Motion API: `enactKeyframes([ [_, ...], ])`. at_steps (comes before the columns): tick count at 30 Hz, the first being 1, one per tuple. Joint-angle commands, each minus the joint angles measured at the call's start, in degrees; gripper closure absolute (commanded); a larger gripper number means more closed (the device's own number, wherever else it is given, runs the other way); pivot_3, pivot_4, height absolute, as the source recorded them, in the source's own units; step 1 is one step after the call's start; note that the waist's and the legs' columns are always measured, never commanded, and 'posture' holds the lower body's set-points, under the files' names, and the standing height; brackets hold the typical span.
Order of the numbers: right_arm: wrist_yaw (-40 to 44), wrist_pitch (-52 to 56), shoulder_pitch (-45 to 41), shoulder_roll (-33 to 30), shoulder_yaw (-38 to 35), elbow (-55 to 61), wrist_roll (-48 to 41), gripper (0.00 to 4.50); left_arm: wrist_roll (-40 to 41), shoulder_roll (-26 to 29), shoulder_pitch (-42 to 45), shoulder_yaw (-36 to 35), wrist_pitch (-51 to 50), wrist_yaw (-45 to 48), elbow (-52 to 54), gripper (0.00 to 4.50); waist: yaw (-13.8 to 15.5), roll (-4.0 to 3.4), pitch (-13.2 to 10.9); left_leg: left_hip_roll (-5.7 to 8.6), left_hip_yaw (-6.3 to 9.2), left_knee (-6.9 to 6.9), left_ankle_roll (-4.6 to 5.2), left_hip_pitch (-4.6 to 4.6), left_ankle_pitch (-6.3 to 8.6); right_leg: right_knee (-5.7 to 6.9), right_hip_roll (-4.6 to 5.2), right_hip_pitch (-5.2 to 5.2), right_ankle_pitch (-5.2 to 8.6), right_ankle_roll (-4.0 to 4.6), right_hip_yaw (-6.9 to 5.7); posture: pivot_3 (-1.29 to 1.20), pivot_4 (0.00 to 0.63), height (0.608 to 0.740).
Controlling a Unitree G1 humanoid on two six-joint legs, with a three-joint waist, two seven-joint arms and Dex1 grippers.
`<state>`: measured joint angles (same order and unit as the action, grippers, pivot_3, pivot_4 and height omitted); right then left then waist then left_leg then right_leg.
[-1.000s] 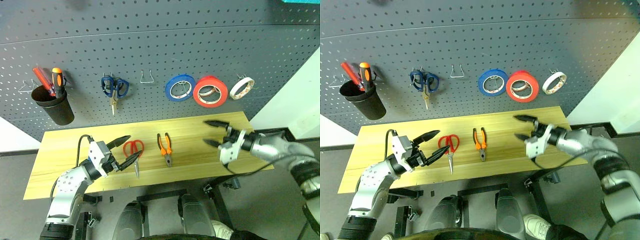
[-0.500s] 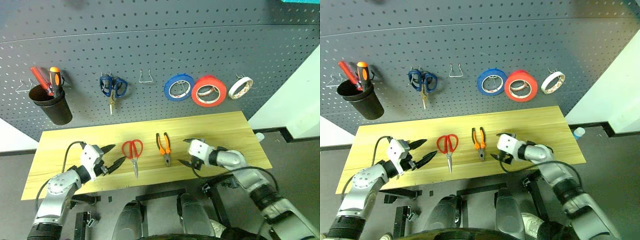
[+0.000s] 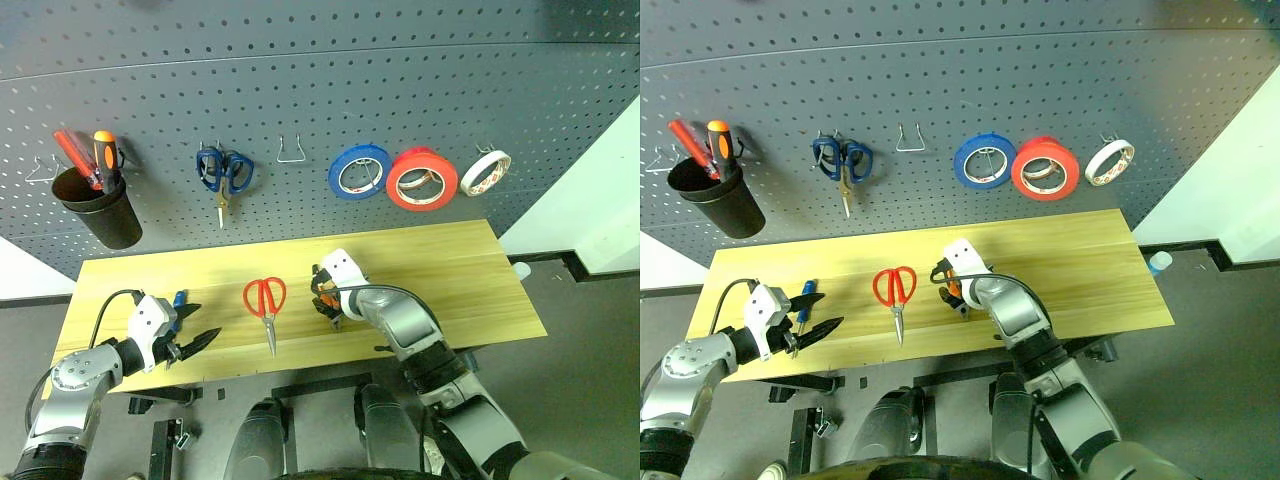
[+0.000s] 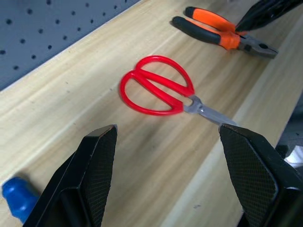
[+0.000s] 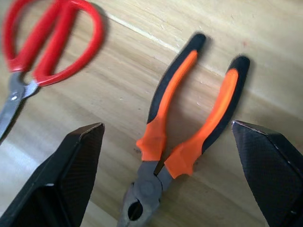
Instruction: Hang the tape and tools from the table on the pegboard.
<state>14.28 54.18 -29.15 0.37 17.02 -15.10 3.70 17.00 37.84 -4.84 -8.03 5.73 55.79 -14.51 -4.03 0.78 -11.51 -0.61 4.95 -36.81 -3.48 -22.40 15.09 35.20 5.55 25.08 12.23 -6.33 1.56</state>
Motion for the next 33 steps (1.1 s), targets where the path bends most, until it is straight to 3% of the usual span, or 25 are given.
enactKeyframes([
  [1,-5.63,1.79,-2.76,3.15,-2.91,-4.62,0.85,0.03,0.86,-0.04,0.07,-1.39,0.70,0.28,0.59,0.90,-0.08,-0.03,-0.02,0.00,0.00,0.01,0.00,-0.01,0.00,0.00,0.00,0.02,0.00,0.00,0.00,-0.06,0.204,0.730],
  [12,-10.08,-2.26,-9.11,8.32,-9.06,-19.19,-1.59,0.03,1.28,-1.32,-0.24,-1.70,-0.16,-0.33,1.89,0.90,-0.44,-0.14,-0.08,-0.01,0.00,0.01,0.01,0.00,0.00,0.04,-0.02,0.04,0.00,-0.01,-0.01,-0.06,0.201,0.730],
  [20,-14.43,-4.38,-11.01,7.39,-11.34,-25.72,-1.36,0.03,1.44,-2.14,-1.42,-1.99,-0.74,-1.17,3.64,0.90,-0.55,-0.14,-0.08,-0.02,0.00,0.01,0.01,0.01,0.00,0.04,-0.02,0.02,0.00,0.00,-0.01,-0.05,0.199,0.730],
  [23,-13.41,-4.00,-10.75,6.59,-10.50,-25.99,-1.00,0.60,1.42,-2.25,-1.82,-2.16,-0.69,-1.51,3.78,0.90,-0.59,-0.14,-0.08,-0.02,0.01,0.01,0.01,0.01,0.00,0.04,-0.02,0.01,0.00,-0.01,-0.01,-0.05,0.199,0.730],
  [28,-11.74,-2.95,-9.89,5.35,-9.26,-23.83,-0.50,2.22,1.48,-2.54,-1.77,-2.46,-0.55,-1.86,3.73,0.90,-0.77,-0.13,-0.08,-0.02,0.01,0.01,0.01,0.02,0.00,0.04,-0.02,0.01,0.01,-0.01,-0.01,-0.05,0.194,0.730],
  [33,-8.13,-2.33,-7.37,2.37,-7.43,-17.42,-0.41,2.26,3.02,-3.12,-2.35,-3.38,0.55,-1.43,4.83,0.90,-0.69,-0.13,-0.08,-0.02,0.01,0.02,0.01,0.01,0.00,0.03,-0.02,0.01,0.01,-0.01,-0.01,-0.04,0.189,0.730],
])
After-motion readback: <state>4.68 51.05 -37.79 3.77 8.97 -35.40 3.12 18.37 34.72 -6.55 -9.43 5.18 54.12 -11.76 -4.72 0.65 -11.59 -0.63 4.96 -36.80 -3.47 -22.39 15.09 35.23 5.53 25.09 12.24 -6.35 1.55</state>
